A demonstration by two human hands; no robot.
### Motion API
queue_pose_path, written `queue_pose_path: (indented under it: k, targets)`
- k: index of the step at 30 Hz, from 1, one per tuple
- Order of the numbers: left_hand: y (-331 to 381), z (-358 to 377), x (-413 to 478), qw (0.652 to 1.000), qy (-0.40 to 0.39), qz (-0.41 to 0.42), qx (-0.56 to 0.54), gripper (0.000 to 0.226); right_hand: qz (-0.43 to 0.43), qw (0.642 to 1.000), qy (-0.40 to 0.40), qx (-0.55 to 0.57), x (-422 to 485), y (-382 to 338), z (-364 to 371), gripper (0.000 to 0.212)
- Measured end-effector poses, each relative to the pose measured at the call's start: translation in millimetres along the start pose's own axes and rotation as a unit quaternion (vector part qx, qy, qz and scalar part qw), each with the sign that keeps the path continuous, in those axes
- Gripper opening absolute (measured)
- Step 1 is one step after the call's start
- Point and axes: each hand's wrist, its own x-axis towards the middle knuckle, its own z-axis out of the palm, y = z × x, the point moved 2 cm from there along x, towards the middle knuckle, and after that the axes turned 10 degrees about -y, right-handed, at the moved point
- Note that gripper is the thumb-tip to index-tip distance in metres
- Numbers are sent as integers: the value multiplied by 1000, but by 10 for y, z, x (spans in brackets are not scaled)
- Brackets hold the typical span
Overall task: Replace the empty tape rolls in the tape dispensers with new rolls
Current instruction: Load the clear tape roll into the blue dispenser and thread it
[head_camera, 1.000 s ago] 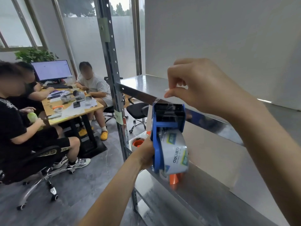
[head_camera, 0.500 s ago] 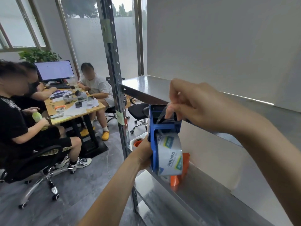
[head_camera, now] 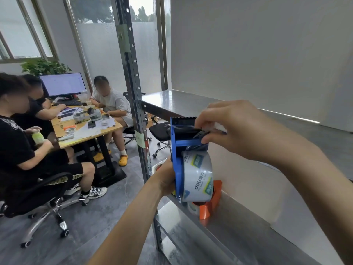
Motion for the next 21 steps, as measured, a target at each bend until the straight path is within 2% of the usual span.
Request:
queue_pose_path:
  k: [3,7,10,21]
  targets:
    - [19,14,4,1000,-2,0,8,51,-6,997,6,-78,-4,-33,39,7]
    - [13,19,15,999,11,-3,39,37,-57,987,35,-145,40,-33,77,25]
    - [22,50,4,999,2,1,54,28,-82,985,58,-143,81,-48,42,24]
    - [72,70,-8,998,-1,-8,54,33,-97,985,47,-136,45,-154,-28,21]
